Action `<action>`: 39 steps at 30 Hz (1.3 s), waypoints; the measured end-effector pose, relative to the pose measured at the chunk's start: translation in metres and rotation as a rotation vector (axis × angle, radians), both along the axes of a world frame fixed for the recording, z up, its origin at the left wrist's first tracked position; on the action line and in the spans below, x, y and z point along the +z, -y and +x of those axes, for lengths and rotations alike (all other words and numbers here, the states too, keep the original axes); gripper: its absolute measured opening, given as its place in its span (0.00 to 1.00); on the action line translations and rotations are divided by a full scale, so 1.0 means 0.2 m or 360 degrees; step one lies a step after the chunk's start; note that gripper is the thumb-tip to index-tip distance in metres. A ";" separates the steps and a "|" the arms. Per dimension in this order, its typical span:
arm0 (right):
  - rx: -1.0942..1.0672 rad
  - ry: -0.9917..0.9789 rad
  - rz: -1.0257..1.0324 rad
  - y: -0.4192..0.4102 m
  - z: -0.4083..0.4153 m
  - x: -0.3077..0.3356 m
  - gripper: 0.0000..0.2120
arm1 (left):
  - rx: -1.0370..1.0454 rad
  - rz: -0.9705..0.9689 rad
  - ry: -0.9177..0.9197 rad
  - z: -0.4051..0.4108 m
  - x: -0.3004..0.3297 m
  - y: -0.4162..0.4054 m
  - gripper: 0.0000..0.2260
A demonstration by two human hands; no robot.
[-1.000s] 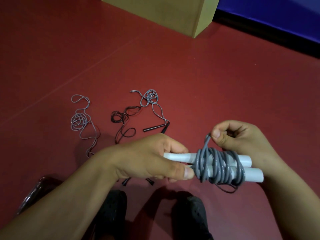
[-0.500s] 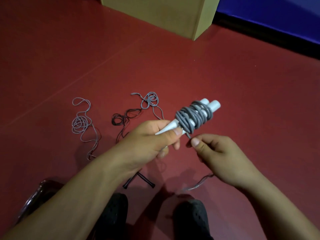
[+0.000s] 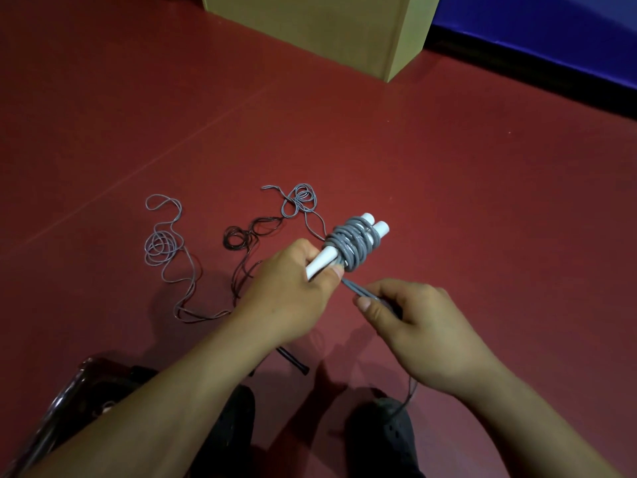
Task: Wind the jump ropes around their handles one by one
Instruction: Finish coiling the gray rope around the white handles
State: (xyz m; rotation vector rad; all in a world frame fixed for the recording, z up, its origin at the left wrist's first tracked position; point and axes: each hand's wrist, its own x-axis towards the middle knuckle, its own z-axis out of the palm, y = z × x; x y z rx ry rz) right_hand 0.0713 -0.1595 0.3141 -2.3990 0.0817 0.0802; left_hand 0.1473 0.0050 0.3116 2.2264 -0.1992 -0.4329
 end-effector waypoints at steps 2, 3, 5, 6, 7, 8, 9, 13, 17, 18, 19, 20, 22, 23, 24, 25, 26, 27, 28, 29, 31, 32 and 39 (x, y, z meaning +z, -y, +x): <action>-0.0019 0.0026 -0.0003 -0.01 0.00 0.01 0.14 | 0.0021 0.0049 0.0013 0.00 -0.01 0.00 0.11; -0.0036 0.0032 0.0002 -0.01 0.00 0.01 0.15 | 0.0028 0.0072 0.0016 0.00 -0.01 0.00 0.11; -0.0078 0.0044 0.0004 -0.01 0.00 0.01 0.17 | 0.0043 0.0133 0.0027 0.01 -0.02 0.00 0.11; -0.0105 0.0048 0.0001 -0.01 0.00 0.01 0.17 | 0.0052 0.0165 0.0040 0.02 -0.02 0.00 0.11; -0.0135 0.0048 0.0008 -0.01 -0.01 0.01 0.17 | 0.0060 0.0192 0.0058 0.02 -0.02 0.00 0.11; -0.0165 0.0044 0.0027 -0.01 -0.01 0.01 0.16 | 0.0067 0.0213 0.0078 0.02 -0.02 -0.01 0.11; -0.0187 0.0032 0.0049 -0.01 -0.01 0.01 0.16 | 0.0071 0.0229 0.0096 0.02 -0.03 -0.01 0.11; -0.0223 0.0026 0.0048 0.01 -0.01 0.01 0.11 | 0.0079 0.0313 0.0135 0.04 -0.05 -0.03 0.11; -0.0194 0.0096 0.0011 0.02 -0.01 0.00 0.04 | 0.0032 0.0371 0.0156 0.05 -0.06 -0.05 0.09; -0.0180 0.0140 -0.0020 0.02 -0.01 -0.01 0.03 | -0.0010 0.0390 0.0160 0.05 -0.06 -0.06 0.09; -0.0172 0.0193 -0.0059 0.03 -0.01 -0.02 0.03 | -0.0065 0.0403 0.0157 0.04 -0.06 -0.05 0.08; -0.0165 0.0248 -0.0102 0.03 -0.01 -0.03 0.02 | -0.0125 0.0403 0.0145 0.03 -0.06 -0.05 0.07; -0.0170 0.0335 -0.0166 0.04 0.00 -0.04 0.03 | -0.0278 0.0404 0.0102 0.02 -0.06 -0.05 0.07; -0.0179 0.0363 -0.0183 0.05 0.00 -0.05 0.05 | -0.0376 0.0422 0.0095 0.02 -0.06 -0.05 0.08; -0.0182 0.0381 -0.0191 0.05 0.00 -0.05 0.07 | -0.0479 0.0446 0.0097 0.01 -0.07 -0.05 0.08; -0.0174 0.0388 -0.0197 0.05 0.00 -0.05 0.08 | -0.0580 0.0461 0.0092 0.01 -0.07 -0.05 0.09; -0.0158 0.0381 -0.0202 0.05 0.00 -0.05 0.09 | -0.0675 0.0465 0.0077 0.00 -0.07 -0.04 0.09; -0.0138 0.0364 -0.0206 0.06 -0.01 -0.05 0.09 | -0.0757 0.0467 0.0057 0.00 -0.07 -0.04 0.08; -0.0123 0.0337 -0.0212 0.06 -0.01 -0.06 0.09 | -0.0827 0.0472 0.0040 0.00 -0.07 -0.04 0.08; -0.0115 0.0307 -0.0221 0.06 -0.01 -0.06 0.09 | -0.0886 0.0470 0.0022 -0.01 -0.07 -0.05 0.07; -0.0141 0.0262 -0.0231 0.07 -0.01 -0.06 0.09 | -0.0964 0.0407 -0.0048 -0.01 -0.08 -0.05 0.05; -0.0182 0.0245 -0.0225 0.08 0.00 -0.05 0.08 | -0.0991 0.0359 -0.0093 -0.01 -0.07 -0.05 0.05; -0.0593 -0.0067 0.0104 0.15 0.03 0.04 0.21 | -0.1082 0.0008 -0.0365 0.00 -0.01 -0.07 0.03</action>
